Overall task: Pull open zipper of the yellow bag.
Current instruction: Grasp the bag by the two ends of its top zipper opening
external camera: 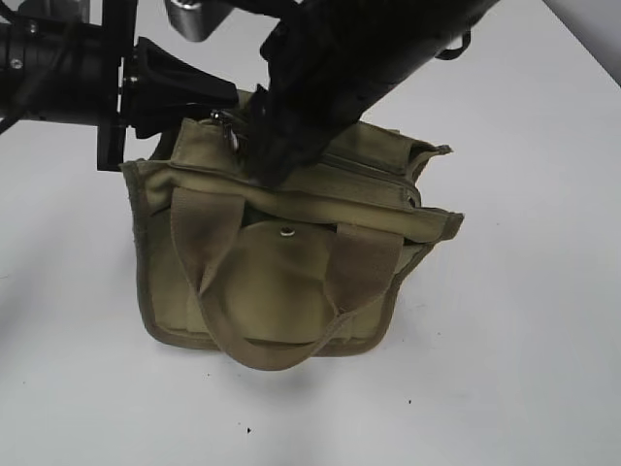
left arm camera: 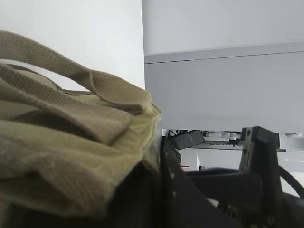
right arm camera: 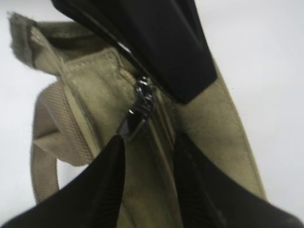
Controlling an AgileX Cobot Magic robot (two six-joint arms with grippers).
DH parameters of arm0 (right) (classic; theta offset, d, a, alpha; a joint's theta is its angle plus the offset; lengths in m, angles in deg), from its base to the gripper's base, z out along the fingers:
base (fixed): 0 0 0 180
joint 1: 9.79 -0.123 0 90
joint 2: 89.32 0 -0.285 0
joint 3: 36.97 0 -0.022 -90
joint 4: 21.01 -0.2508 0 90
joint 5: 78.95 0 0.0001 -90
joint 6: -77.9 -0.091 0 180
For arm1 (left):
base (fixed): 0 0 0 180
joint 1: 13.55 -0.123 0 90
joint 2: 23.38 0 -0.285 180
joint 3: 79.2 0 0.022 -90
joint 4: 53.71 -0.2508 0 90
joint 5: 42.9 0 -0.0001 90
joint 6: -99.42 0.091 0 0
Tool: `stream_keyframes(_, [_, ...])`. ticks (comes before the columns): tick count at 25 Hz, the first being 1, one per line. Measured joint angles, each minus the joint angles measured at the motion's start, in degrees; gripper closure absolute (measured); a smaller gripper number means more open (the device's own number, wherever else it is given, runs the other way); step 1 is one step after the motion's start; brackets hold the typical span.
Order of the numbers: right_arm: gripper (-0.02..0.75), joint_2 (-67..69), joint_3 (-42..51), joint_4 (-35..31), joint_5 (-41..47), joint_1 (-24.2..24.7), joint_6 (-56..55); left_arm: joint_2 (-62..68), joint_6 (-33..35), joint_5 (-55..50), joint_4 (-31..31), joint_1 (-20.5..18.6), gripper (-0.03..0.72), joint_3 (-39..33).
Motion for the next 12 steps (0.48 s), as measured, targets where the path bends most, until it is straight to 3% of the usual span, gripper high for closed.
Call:
stream_keyframes(4, [0.432,0.0,0.0,-3.8,-2.7,0.0,-0.3,0.0,0.0,0.0,0.0,0.0,0.685,0.0])
stream_keyframes(8, [0.358,0.2,0.0,-4.3,-4.1,0.0,-1.7,0.0,0.0,0.1,0.0,0.0,0.685,0.0])
stream_keyframes(12, [0.343,1.9,0.0,-4.3,-5.8,0.0,-2.2,0.0,0.0,1.3,-0.2,-0.1,0.685,0.0])
